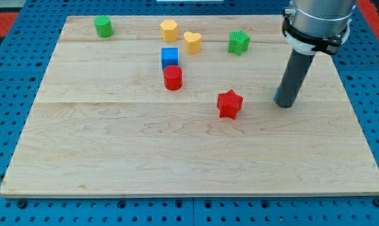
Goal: Slide the blue triangle to the diagonal top right of the green star
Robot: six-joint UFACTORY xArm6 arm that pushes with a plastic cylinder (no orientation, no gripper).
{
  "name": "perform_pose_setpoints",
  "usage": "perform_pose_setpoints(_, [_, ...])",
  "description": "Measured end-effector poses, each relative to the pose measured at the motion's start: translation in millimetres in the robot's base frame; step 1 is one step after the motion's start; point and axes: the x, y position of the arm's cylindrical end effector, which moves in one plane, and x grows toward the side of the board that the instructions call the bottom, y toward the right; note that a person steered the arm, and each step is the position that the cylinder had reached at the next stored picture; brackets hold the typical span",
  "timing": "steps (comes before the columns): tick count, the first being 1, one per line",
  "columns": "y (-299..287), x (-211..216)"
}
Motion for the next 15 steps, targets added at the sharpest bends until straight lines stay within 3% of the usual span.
perform_pose_setpoints(2, [5.7,-83.2])
perform_pose_setpoints(3, [12.4,-67.7])
perform_pose_setpoints(6, [20.2,-118.9])
perform_pose_setpoints(9, [39.3,-115.9])
perform_pose_setpoints(11, [52.6,-147.7])
perform_pose_setpoints(12, [52.6,-185.3])
perform_pose_setpoints(13, [58.1,-186.4])
perform_pose_setpoints(14, [78.0,-133.4])
perform_pose_setpoints(15, [107.0,-158.4])
